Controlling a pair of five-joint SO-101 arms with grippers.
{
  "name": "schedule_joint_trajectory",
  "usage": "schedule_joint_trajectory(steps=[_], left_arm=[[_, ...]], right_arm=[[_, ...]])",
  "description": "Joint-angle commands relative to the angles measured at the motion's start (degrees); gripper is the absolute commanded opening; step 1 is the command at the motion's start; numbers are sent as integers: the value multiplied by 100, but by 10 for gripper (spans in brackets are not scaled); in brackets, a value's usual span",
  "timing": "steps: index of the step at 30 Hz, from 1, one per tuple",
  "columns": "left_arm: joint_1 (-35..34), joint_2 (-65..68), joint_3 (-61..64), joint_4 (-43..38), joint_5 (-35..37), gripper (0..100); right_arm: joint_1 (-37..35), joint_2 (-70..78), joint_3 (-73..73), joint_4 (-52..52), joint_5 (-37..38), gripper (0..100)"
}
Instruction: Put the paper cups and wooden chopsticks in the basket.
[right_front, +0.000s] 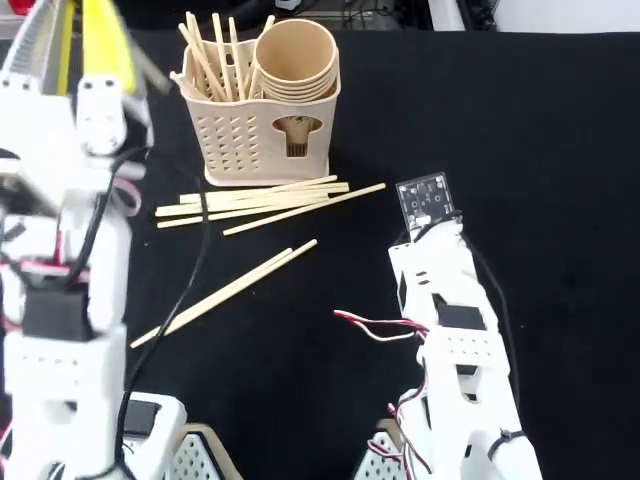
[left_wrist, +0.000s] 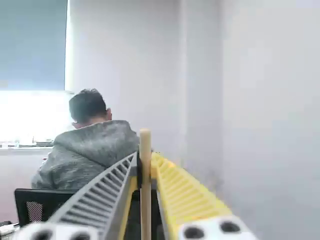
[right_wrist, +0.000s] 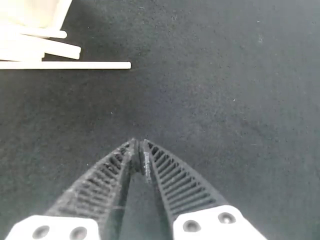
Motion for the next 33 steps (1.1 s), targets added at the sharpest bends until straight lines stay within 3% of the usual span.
schedule_joint_trajectory(steps=[1,19,25,28,33], left_arm=[[180,818,-989,-316,70,29],[75,4431,-3064,-237,79,29],[-22,4835,-2800,-149,70,31],[22,4571,-2791,914,70,60],[-31,4176,-3486,3596,176,179]], right_arm=[[62,-145,-198,44,62,13],[62,-154,-215,35,70,13],[62,-154,-215,35,70,13],[62,-154,-215,35,70,13],[62,-154,-215,35,70,13]])
